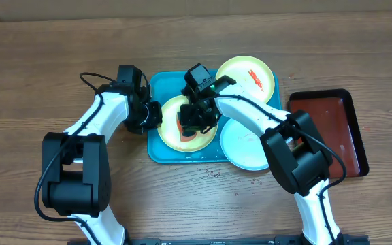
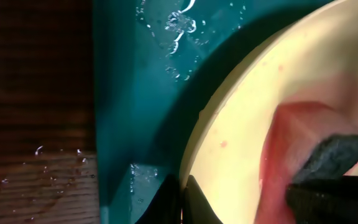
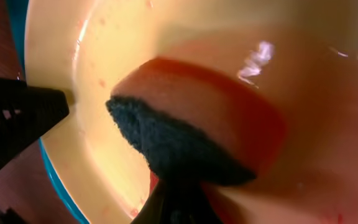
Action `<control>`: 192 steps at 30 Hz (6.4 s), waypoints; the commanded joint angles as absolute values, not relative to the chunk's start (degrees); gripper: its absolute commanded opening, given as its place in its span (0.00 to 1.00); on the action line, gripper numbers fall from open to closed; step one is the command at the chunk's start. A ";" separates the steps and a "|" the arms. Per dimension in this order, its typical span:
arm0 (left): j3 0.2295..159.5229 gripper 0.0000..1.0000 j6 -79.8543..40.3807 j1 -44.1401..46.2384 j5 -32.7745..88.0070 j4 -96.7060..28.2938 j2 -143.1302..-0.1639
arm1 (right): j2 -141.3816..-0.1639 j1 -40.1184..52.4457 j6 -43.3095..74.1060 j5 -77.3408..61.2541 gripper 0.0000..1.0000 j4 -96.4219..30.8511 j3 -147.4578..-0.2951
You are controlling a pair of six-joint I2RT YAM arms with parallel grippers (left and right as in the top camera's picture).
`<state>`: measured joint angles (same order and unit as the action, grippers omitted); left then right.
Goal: Clean dirty plates on tray and stack at the side
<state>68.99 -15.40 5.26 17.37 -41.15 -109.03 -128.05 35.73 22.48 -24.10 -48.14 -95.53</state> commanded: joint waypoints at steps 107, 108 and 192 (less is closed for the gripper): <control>69.41 0.04 -15.00 5.58 15.92 -40.25 -109.10 | -135.87 28.03 6.70 4.32 0.04 -64.79 -111.57; 69.41 0.04 -15.00 5.58 15.92 -40.18 -109.10 | -135.87 28.21 5.67 6.00 0.04 -65.69 -112.40; 69.41 0.04 -19.29 4.45 16.12 -38.89 -109.10 | -135.87 32.95 29.98 -7.20 0.04 -62.35 -113.60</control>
<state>69.01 -19.18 4.82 18.04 -38.54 -109.03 -135.00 34.79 28.97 -10.92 -60.69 -112.64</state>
